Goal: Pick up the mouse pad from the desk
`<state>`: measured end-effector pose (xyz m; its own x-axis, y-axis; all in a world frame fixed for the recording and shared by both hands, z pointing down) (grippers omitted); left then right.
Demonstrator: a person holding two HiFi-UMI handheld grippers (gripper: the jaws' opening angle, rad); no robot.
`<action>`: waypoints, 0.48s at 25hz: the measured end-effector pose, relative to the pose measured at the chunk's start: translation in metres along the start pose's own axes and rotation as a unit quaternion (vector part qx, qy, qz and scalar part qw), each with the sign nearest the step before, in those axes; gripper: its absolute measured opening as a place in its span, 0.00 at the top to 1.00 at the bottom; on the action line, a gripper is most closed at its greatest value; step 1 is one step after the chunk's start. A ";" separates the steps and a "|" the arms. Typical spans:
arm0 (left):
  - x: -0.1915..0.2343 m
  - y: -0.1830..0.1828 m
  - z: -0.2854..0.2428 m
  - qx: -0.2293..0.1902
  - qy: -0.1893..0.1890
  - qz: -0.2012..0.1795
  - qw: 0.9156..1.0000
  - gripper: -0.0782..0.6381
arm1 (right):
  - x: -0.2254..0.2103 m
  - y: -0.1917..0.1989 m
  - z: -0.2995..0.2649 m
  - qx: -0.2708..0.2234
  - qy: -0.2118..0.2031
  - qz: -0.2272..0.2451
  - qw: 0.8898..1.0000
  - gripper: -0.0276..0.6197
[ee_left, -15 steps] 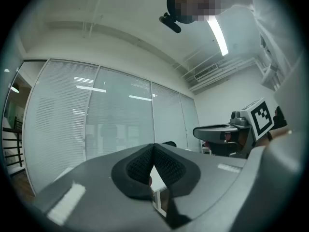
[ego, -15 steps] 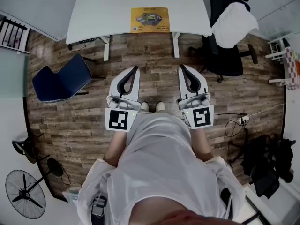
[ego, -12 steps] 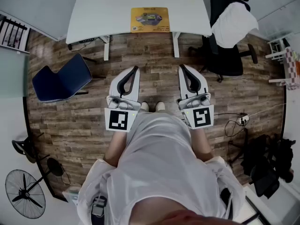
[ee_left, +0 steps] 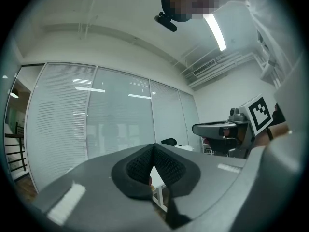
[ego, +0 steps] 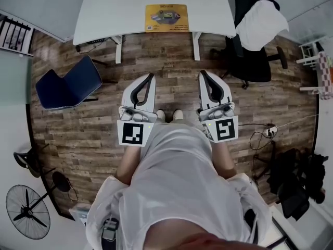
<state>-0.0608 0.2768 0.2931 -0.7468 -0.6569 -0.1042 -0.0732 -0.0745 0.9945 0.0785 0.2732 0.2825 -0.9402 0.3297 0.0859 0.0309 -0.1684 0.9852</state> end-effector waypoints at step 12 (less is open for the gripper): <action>-0.022 0.007 -0.009 0.017 -0.010 0.004 1.000 0.90 | -0.027 0.014 0.010 0.011 -0.001 -0.019 1.000 0.96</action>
<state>-0.0394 0.2839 0.3024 -0.7602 -0.6424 -0.0972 -0.0897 -0.0444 0.9950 0.1081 0.2709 0.2953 -0.9400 0.3377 0.0485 0.0027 -0.1346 0.9909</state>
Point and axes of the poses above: the fingertips, and each gripper's own axes: z backward along the fingers, x to its left, y out of its underside, the point moved 1 cm from there along z, backward along the fingers, and after that the axes turned 12 degrees about y, right-handed, at the moved point
